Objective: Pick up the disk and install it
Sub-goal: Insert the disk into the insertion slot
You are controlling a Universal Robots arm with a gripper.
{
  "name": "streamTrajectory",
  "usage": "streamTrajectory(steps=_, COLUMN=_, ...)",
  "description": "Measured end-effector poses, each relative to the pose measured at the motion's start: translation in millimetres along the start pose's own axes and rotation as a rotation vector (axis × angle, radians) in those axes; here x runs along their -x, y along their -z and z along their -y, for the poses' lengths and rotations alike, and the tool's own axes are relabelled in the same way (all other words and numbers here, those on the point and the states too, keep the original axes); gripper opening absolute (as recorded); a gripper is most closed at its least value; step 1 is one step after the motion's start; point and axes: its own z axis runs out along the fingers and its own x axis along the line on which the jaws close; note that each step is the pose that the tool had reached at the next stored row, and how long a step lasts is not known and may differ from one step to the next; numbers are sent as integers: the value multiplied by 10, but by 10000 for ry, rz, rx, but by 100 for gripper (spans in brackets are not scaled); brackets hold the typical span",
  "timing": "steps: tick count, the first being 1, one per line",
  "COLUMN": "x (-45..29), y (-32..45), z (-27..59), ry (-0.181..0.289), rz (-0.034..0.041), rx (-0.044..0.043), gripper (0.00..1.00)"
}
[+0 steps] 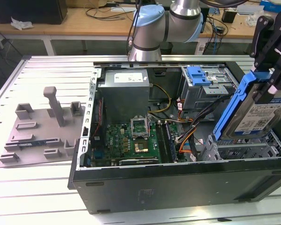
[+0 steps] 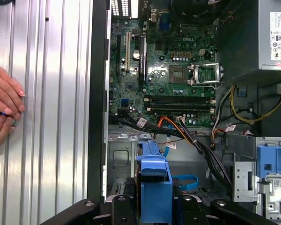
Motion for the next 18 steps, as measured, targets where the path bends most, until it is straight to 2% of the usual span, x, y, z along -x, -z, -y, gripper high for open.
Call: streamTrajectory(steps=18, x=-1, y=-67, z=23, ry=-111, rz=7, rx=-1, gripper=37)
